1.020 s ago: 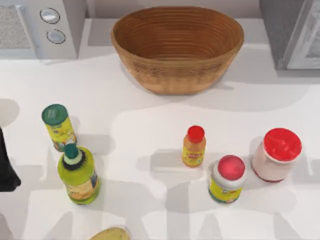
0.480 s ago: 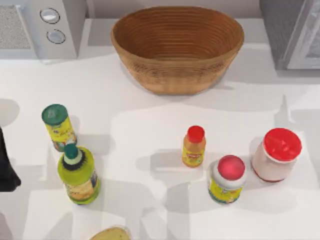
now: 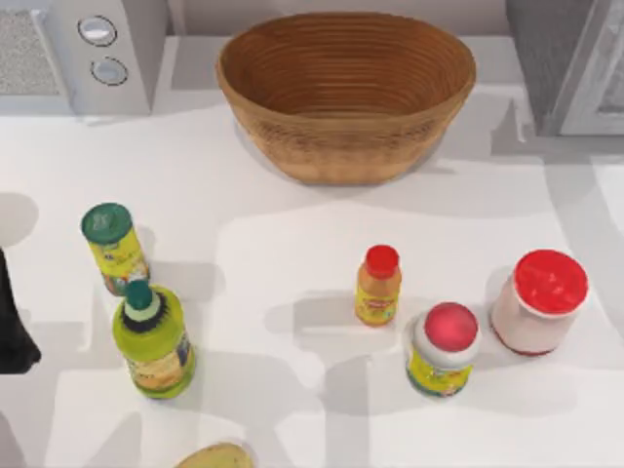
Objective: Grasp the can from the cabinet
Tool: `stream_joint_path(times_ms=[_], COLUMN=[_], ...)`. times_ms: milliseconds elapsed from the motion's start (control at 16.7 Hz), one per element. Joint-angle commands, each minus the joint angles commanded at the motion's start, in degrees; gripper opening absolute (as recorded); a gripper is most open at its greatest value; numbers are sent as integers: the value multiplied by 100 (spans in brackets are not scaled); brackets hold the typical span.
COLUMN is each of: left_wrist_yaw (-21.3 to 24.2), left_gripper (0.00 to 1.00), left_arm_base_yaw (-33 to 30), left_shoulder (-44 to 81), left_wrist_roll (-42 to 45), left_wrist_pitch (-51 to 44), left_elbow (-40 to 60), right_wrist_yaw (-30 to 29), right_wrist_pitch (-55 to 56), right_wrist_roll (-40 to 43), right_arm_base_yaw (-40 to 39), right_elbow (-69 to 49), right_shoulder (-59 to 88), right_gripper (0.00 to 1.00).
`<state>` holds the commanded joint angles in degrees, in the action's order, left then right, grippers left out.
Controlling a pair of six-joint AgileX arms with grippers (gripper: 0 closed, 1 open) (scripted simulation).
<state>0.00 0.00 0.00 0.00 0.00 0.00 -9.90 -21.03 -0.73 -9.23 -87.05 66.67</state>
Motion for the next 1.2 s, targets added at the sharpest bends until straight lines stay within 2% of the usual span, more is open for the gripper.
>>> stream_joint_path(times_ms=[300,720,1200], left_wrist_yaw=[0,0,0], left_gripper=[100,100,100], left_arm_base_yaw=[0,0,0], left_shoulder=[0,0,0], left_wrist_roll=[0,0,0], left_wrist_pitch=[0,0,0], left_elbow=[0,0,0], right_wrist_yaw=[-129,-128,-105], right_wrist_pitch=[-273,-194,718], right_wrist_roll=[-16,-10,1], right_arm_base_yaw=[-127,-109,-42], right_elbow=[-1211,-1319,-1711], right_shoulder=[886,1015,2327], right_gripper=[100,100,100])
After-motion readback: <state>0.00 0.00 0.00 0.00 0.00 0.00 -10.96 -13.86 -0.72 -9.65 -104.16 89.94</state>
